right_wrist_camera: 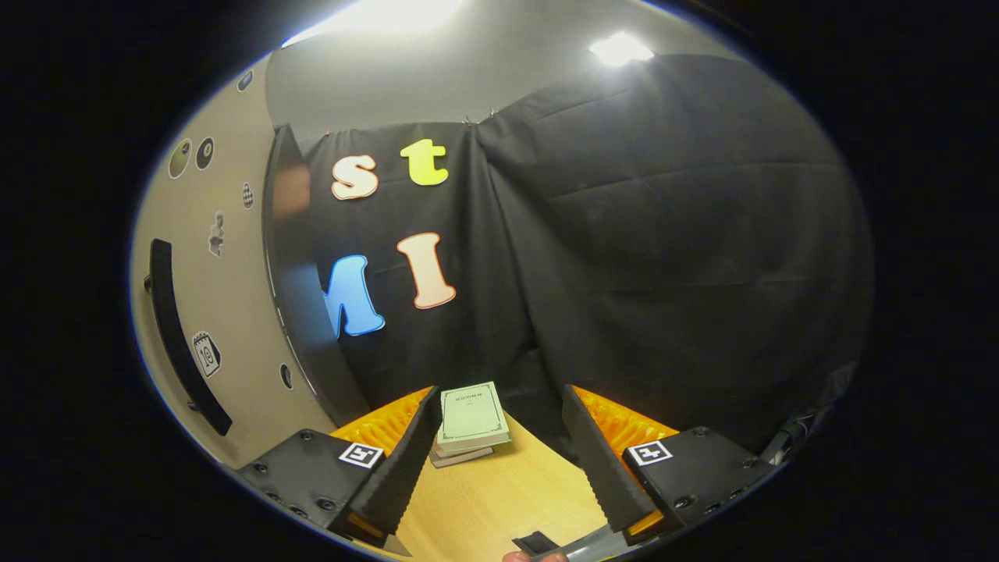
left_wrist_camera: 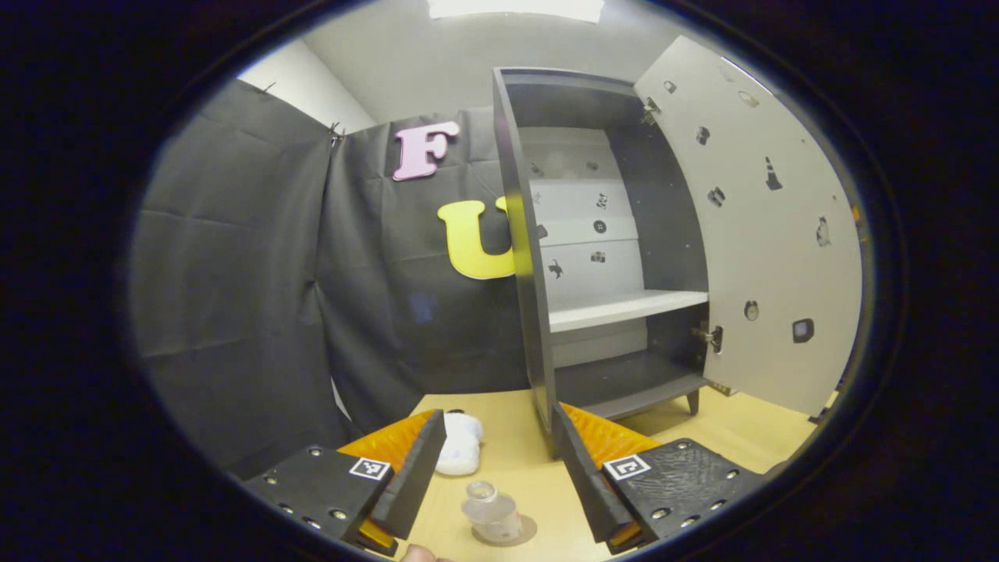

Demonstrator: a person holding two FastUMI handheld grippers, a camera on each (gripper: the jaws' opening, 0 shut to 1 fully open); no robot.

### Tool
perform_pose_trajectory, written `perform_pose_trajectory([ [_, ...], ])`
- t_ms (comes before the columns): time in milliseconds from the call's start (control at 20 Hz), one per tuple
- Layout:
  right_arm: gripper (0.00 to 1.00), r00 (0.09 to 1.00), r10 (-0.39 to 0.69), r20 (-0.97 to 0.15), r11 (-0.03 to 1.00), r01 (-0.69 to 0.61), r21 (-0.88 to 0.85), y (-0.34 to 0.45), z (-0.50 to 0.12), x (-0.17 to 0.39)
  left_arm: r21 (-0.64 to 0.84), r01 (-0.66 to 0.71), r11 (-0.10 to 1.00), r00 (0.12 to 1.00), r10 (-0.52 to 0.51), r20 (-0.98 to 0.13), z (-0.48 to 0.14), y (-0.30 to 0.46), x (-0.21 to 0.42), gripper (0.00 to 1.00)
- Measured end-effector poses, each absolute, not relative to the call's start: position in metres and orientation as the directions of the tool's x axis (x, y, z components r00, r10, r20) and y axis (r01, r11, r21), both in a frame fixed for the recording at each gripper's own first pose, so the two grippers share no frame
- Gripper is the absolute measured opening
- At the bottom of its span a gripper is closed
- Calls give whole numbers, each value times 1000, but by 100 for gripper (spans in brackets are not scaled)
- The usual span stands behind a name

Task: Open the cabinet door with the right hand, grasp the bottle in the cabinet with the left hand and place it on the coaster, then close the cabinet door with the right hand.

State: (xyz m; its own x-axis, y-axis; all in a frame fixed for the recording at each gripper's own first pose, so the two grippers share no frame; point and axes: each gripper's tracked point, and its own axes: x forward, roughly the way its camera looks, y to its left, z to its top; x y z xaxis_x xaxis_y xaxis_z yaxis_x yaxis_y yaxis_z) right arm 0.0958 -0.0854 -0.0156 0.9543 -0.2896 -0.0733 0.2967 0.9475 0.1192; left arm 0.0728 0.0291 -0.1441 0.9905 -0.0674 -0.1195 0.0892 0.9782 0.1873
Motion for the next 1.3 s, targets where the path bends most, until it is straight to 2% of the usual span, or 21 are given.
perform_pose_trajectory([
  [100, 98, 960, -276, -45, 959, 278, 60, -85, -8, 97, 172, 54, 984, 992, -34, -118, -120, 19, 60, 82],
  [250, 98, 969, -247, -14, 969, 247, -29, -78, 2, 98, 64, 12, 998, 993, -4, -118, -85, 3, 50, 83],
  [400, 98, 984, -176, -5, 984, 175, -43, -62, 12, 102, -17, -18, 1000, 990, 15, -143, -57, -13, 42, 82],
  [550, 98, 985, -166, 38, 982, 169, -82, -64, 37, 103, -1, -34, 999, 993, 33, -112, -21, -9, 37, 82],
  [600, 94, 987, -150, 53, 984, 154, -90, -61, 47, 103, 10, -37, 999, 993, 38, -110, -15, -9, 35, 82],
  [650, 94, 989, -136, 64, 985, 142, -96, -60, 55, 103, 20, -42, 999, 992, 44, -120, -8, -10, 33, 82],
  [700, 98, 989, -130, 67, 985, 136, -103, -58, 61, 102, 21, -49, 999, 990, 51, -129, -4, -10, 33, 82],
  [750, 98, 988, -142, 62, 982, 148, -114, -63, 63, 102, 11, -54, 998, 989, 55, -138, 1, -13, 29, 82],
  [900, 94, 994, -92, 54, 991, 97, -97, -48, 66, 99, -92, -51, 994, 984, 34, -177, 15, -34, 18, 83],
  [950, 98, 997, -63, 45, 995, 66, -77, -40, 63, 98, -105, -61, 993, 985, 42, -168, 25, -36, 15, 82],
  [1150, 98, 999, 42, 10, 996, -41, -76, -22, 59, 94, 26, -135, 991, 979, 137, -153, 49, -31, -1, 81],
  [1300, 98, 992, 126, -25, 991, -127, -52, -4, 58, 90, 70, -150, 986, 979, 158, -131, 54, -45, -6, 82],
])
